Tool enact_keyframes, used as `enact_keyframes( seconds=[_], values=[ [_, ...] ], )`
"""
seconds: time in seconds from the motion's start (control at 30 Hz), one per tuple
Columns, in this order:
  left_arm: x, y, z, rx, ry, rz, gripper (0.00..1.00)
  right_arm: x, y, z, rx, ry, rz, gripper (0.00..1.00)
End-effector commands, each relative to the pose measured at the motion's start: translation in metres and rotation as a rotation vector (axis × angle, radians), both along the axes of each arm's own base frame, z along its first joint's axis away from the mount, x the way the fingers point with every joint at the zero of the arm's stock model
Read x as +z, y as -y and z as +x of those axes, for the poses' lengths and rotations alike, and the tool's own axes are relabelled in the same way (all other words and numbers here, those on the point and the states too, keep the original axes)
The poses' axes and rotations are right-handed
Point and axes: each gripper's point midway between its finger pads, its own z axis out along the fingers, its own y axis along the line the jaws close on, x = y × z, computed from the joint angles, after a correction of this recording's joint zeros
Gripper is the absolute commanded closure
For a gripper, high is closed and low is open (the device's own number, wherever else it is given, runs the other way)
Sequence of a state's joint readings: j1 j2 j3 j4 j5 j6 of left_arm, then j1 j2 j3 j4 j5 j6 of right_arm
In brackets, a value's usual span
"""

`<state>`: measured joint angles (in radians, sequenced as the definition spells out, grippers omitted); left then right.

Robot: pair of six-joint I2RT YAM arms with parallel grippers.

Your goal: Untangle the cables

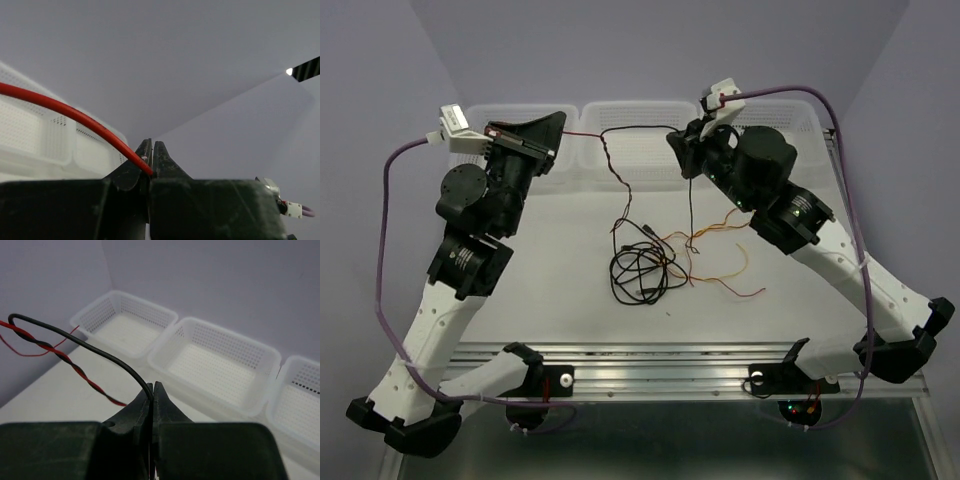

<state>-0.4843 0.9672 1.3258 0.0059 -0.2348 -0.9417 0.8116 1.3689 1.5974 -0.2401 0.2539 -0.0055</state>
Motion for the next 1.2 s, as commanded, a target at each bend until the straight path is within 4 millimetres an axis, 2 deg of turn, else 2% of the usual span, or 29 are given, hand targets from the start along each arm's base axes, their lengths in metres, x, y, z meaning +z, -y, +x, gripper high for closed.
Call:
enact_keyframes(
  seconds=[0.0, 0.07, 0.1, 0.3, 0.37, 0.43, 0.57, 0.6, 0.67, 0.7, 0.77, 0.8, 0.83, 0.9, 0.93, 1.0, 1.03, 1.07, 1.1, 1.13, 1.17],
  values=[
    [0.029, -0.006, -0.009, 0.016, 0.065, 0.094, 1.00, 0.069, 0.032, -0.011, -0.081, 0.120, 0.122, 0.99],
    [0.039, -0.002, -0.012, -0.007, 0.083, 0.109, 1.00, 0.073, 0.032, -0.013, -0.072, 0.126, 0.127, 0.99],
    [0.054, -0.002, -0.014, -0.010, 0.109, 0.108, 1.00, 0.077, 0.031, -0.014, -0.059, 0.134, 0.132, 0.99],
    [0.104, 0.004, -0.026, -0.052, 0.207, 0.149, 1.00, 0.104, 0.029, -0.022, -0.018, 0.171, 0.173, 0.99],
    [0.113, 0.003, -0.026, -0.046, 0.218, 0.163, 1.00, 0.107, 0.032, -0.019, -0.045, 0.173, 0.176, 0.99],
    [0.117, 0.003, -0.025, -0.037, 0.215, 0.187, 1.00, 0.097, 0.042, -0.009, -0.126, 0.157, 0.157, 0.99],
    [0.084, -0.004, -0.010, 0.021, 0.130, 0.204, 1.00, 0.055, 0.060, 0.014, -0.259, 0.066, 0.148, 0.99],
    [0.058, -0.004, -0.001, 0.032, 0.078, 0.219, 1.00, 0.035, 0.070, 0.027, -0.270, 0.011, 0.173, 0.99],
    [0.038, -0.014, 0.010, 0.066, 0.041, 0.205, 1.00, 0.014, 0.083, 0.042, -0.264, -0.049, 0.197, 0.99],
    [0.016, -0.016, 0.018, 0.065, -0.001, 0.211, 1.00, 0.004, 0.090, 0.049, -0.263, -0.072, 0.196, 0.99],
    [0.001, -0.016, 0.024, 0.025, -0.021, 0.204, 1.00, -0.019, 0.112, 0.066, -0.315, -0.114, 0.183, 0.99],
    [-0.013, -0.030, 0.035, 0.057, -0.054, 0.206, 1.00, -0.024, 0.122, 0.071, -0.341, -0.122, 0.185, 0.99],
    [-0.018, -0.037, 0.039, 0.064, -0.064, 0.204, 1.00, -0.027, 0.142, 0.078, -0.379, -0.133, 0.206, 0.99],
    [-0.030, -0.043, 0.045, 0.050, -0.088, 0.204, 1.00, -0.033, 0.165, 0.083, -0.415, -0.148, 0.222, 0.99],
    [-0.033, -0.057, 0.049, 0.083, -0.097, 0.207, 1.00, -0.033, 0.189, 0.089, -0.457, -0.147, 0.241, 0.99],
    [-0.038, -0.065, 0.051, 0.089, -0.110, 0.207, 1.00, -0.034, 0.211, 0.092, -0.484, -0.155, 0.264, 0.99],
    [-0.039, -0.078, 0.053, 0.119, -0.116, 0.207, 1.00, -0.035, 0.223, 0.095, -0.501, -0.157, 0.275, 0.99],
    [-0.041, -0.083, 0.053, 0.130, -0.119, 0.205, 1.00, -0.036, 0.254, 0.098, -0.562, -0.155, 0.290, 0.99],
    [-0.043, -0.088, 0.052, 0.134, -0.125, 0.208, 1.00, -0.039, 0.262, 0.100, -0.554, -0.172, 0.313, 0.99],
    [-0.045, -0.103, 0.054, 0.173, -0.134, 0.205, 1.00, -0.041, 0.273, 0.101, -0.561, -0.178, 0.321, 0.99],
    [-0.047, -0.107, 0.053, 0.174, -0.143, 0.208, 1.00, -0.043, 0.296, 0.102, -0.599, -0.180, 0.336, 0.99]
  ],
)
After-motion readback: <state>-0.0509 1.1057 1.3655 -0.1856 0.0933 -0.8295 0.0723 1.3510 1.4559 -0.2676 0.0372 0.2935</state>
